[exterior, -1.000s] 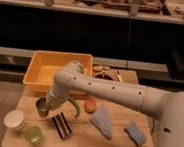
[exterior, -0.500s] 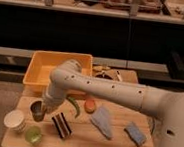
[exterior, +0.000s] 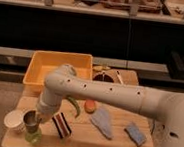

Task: Stack cups into tray

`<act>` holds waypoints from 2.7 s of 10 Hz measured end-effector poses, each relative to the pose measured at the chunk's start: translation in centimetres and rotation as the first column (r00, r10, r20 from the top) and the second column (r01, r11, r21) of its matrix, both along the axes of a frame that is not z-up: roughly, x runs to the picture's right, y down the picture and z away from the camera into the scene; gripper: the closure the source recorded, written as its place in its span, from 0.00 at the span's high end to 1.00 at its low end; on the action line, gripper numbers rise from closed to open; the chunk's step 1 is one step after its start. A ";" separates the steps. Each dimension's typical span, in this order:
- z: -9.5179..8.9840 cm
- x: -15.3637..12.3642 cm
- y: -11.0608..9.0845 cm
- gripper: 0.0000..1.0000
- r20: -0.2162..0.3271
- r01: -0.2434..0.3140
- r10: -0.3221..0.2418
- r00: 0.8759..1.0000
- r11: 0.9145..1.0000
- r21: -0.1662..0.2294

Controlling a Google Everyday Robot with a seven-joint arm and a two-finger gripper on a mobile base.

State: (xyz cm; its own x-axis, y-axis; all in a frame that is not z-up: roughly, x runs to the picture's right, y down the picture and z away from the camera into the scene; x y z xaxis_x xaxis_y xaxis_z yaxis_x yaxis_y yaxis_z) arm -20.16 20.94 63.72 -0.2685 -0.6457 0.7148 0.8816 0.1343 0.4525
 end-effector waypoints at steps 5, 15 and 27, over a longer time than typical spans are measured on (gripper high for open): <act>0.2 -0.7 2.0 0.03 -0.026 0.107 -0.106 0.994 0.993 0.042; 2.5 -0.8 3.2 0.56 -0.068 0.120 -0.116 0.991 0.991 0.065; 2.1 -1.2 3.3 0.80 -0.110 0.130 -0.113 0.988 0.979 0.159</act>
